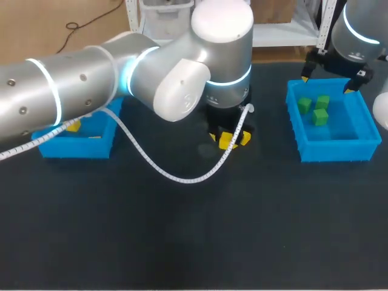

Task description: Put the green cubes in the right bin and the yellow cubes in the left bin.

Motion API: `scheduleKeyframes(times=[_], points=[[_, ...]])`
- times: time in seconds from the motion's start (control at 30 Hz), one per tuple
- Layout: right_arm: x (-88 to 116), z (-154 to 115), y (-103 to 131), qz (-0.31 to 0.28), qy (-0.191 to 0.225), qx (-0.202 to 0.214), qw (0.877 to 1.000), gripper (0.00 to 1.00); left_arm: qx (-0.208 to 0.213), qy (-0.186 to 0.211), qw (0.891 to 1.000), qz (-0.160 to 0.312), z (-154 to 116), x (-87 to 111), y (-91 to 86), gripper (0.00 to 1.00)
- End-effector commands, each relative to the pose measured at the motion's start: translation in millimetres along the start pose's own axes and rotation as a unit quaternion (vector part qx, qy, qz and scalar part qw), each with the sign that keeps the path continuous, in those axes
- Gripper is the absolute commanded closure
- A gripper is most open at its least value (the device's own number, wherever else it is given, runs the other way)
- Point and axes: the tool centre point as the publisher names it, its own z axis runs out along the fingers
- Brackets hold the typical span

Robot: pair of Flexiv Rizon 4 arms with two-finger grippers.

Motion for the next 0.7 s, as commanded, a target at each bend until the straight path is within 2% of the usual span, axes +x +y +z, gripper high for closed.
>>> scheduleKeyframes(times=[0.03,0.17,0.3,0.47,0.57,0.7], points=[[2,-1,-1,0.001,-0.004,0.0,1.0,0.0,0.007,0.001,1.0,0.001,0,0.3,2.4,1.0],[2,-1,-1,0.001,-0.004,0.0,1.0,0.0,0.008,-0.025,1.0,-0.008,-15,-1.7,17.0,1.0],[2,-1,-1,0.001,-0.004,0.0,1.0,0.0,0.004,-0.088,0.995,-0.038,-44,-9.8,50.7,1.0],[2,-1,-1,0.001,-0.004,0.0,1.0,0.0,-0.024,-0.177,0.977,-0.118,-92,-11.4,120.3,1.0],[2,-1,-1,0.001,-0.004,0.0,1.0,0.0,-0.045,-0.201,0.963,-0.171,-114,0.7,165.3,1.0],[2,-1,-1,0.001,-0.004,0.0,1.0,0.0,-0.08,-0.209,0.95,-0.219,-131,27.4,217.7,1.0]])
